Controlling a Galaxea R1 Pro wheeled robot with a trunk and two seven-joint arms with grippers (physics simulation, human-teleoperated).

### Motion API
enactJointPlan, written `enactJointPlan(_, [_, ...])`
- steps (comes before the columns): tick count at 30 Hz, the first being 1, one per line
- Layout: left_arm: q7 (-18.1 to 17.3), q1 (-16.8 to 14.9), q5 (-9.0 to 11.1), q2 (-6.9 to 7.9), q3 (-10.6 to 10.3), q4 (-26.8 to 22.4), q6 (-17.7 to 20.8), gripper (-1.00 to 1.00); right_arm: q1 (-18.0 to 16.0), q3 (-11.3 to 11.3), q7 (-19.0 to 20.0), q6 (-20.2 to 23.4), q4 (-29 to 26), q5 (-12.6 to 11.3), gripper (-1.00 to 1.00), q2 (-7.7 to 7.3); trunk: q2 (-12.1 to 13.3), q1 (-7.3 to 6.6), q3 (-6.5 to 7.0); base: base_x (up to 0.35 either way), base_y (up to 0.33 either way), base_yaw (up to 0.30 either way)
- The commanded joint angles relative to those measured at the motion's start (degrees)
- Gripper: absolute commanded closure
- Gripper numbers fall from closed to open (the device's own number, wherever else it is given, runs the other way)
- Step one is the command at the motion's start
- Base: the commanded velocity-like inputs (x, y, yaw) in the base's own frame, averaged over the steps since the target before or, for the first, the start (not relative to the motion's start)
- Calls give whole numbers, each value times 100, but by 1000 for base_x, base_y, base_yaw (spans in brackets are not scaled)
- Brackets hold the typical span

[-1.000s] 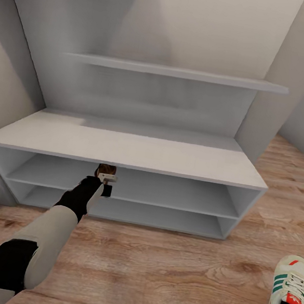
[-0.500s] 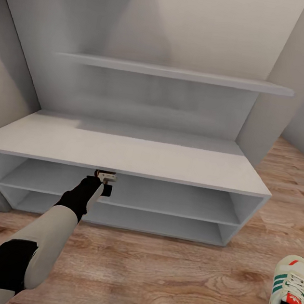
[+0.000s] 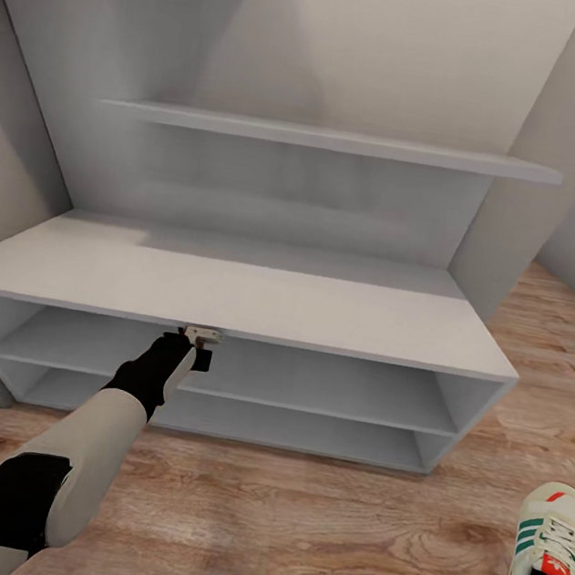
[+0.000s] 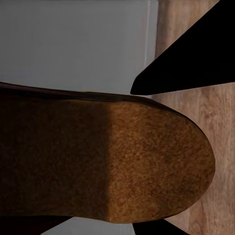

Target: Pick up the two gym shoes and the two sandals from the corridor floor and place them onto the hallstand (shoe rack) in the corridor, making sure they are on the rack and not on the floor. Arrange them so the two gym shoes are next to each other and the two sandals are next to each other.

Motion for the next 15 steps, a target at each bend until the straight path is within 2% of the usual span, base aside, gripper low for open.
enactJointPlan(1, [-27, -2, -57, -8, 38, -11, 32, 100, -2, 48, -45, -3, -3, -14, 100, -2, -2, -1, -5, 17, 0, 0])
enactJointPlan(15, [-49, -2, -57, -8, 45, -3, 32, 100, -2, 48, -45, -3, -3, -14, 100, -2, -2, -1, -5, 3, 0, 0])
